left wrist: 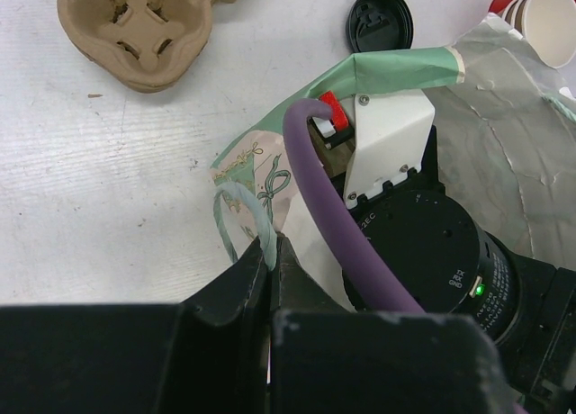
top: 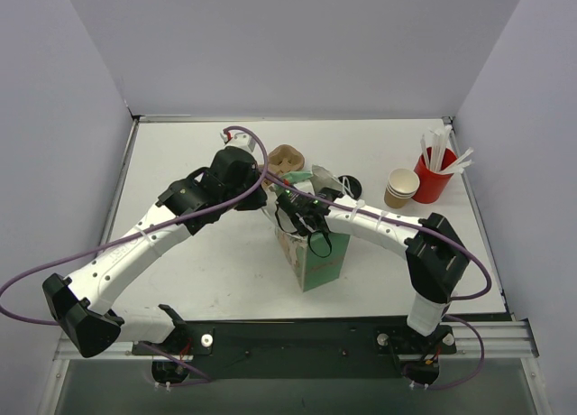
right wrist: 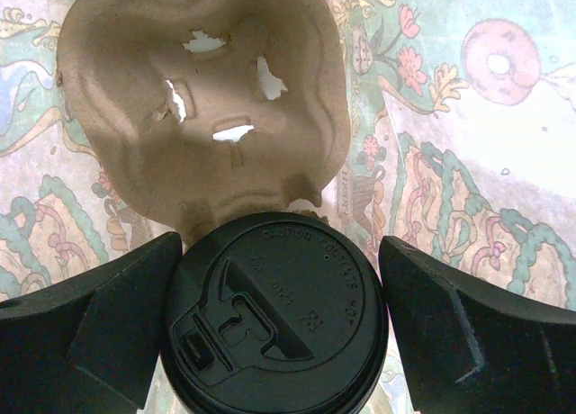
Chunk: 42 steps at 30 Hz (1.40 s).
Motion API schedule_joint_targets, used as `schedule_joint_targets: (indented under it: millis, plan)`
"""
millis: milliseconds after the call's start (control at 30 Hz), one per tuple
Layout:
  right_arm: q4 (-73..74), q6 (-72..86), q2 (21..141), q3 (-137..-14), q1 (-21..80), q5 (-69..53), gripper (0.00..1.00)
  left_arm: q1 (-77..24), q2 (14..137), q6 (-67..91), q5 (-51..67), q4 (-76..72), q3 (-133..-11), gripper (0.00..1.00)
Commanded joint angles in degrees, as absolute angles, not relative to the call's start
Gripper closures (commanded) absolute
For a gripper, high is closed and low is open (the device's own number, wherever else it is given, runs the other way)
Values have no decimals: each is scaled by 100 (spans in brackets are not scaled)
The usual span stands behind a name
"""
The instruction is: Pack the takeout coffee
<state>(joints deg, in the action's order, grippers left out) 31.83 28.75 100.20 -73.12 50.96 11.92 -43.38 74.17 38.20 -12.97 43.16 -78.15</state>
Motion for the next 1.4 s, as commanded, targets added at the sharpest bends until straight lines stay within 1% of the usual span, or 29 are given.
schedule_joint_targets:
  millis: [0, 367, 700, 1033, 1300, 1367]
  plan:
    - [3972, 2769, 9993, -7277, 5027, 1151, 15, -4272, 7436, 3639, -1345, 4403, -8086, 100]
    - [4104, 2760, 9914, -7435, 5027, 1134, 14, -4271, 7418, 3639, -1371, 4377, -8086, 100]
    - [4280, 2804, 9984, -7594, 5027, 1169, 11, -4280, 7374, 3630, -1415, 4351, -8042, 100]
    - [4307, 2848, 9958, -7620, 5001, 1213, 10, -4280, 7374, 3621, -1485, 4474, -8103, 100]
    - [4307, 2883, 9975, -7655, 5062, 1327, 10, -4228, 7567, 3875, -1161, 4298, -8323, 100]
    - [4289, 2892, 9993, -7629, 5071, 1345, 10, -4219, 7594, 3937, -1108, 4333, -8393, 96]
